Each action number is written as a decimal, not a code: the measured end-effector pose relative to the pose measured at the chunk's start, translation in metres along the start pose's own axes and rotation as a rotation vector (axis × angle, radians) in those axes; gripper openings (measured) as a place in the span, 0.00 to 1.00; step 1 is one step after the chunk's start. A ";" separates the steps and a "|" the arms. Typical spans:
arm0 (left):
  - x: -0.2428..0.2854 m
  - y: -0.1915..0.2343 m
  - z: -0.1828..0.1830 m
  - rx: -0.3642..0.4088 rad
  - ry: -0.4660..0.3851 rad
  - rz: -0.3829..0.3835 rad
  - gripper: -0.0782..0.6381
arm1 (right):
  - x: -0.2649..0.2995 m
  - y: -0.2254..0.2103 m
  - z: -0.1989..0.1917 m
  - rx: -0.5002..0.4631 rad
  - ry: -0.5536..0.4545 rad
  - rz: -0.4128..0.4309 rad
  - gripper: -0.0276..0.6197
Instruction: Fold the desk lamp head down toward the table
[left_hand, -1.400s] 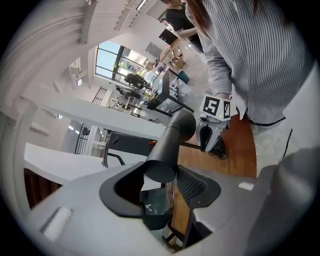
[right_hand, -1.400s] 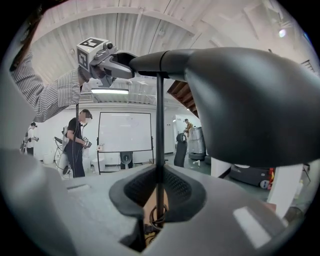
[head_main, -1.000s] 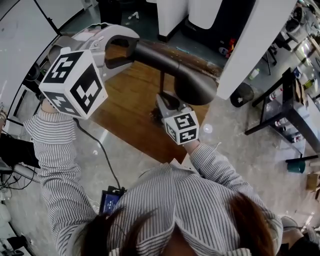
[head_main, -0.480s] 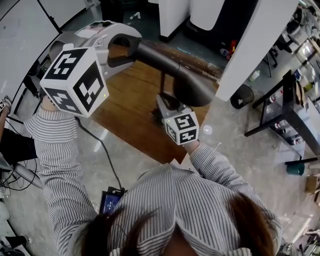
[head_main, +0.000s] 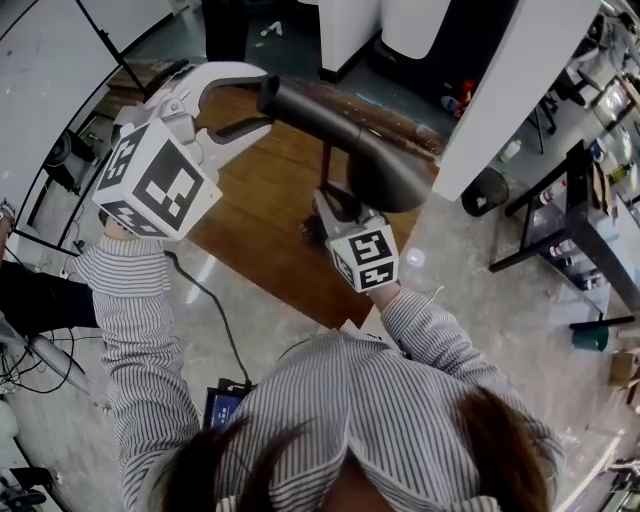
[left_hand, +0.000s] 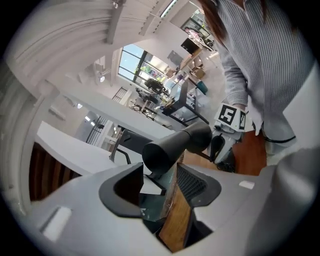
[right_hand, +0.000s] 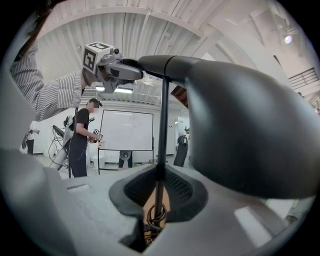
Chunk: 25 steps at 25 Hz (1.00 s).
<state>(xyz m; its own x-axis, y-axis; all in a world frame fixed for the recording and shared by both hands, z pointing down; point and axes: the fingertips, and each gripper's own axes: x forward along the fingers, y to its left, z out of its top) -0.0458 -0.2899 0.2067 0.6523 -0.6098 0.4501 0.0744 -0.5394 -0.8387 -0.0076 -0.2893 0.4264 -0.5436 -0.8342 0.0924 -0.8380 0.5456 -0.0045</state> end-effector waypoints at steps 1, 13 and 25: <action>0.000 0.001 -0.003 -0.035 -0.008 0.032 0.41 | -0.001 0.000 0.001 0.005 -0.005 -0.004 0.11; 0.014 -0.085 -0.014 -0.563 -0.230 0.130 0.39 | -0.030 0.006 -0.002 0.050 -0.030 0.011 0.11; 0.054 -0.188 0.012 -1.009 -0.333 0.138 0.19 | -0.079 0.005 -0.005 0.096 -0.025 0.004 0.05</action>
<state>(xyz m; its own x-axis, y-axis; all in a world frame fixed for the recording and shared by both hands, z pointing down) -0.0156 -0.2147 0.3854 0.7918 -0.5954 0.1360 -0.5742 -0.8016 -0.1664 0.0316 -0.2205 0.4240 -0.5469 -0.8345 0.0678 -0.8359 0.5397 -0.1002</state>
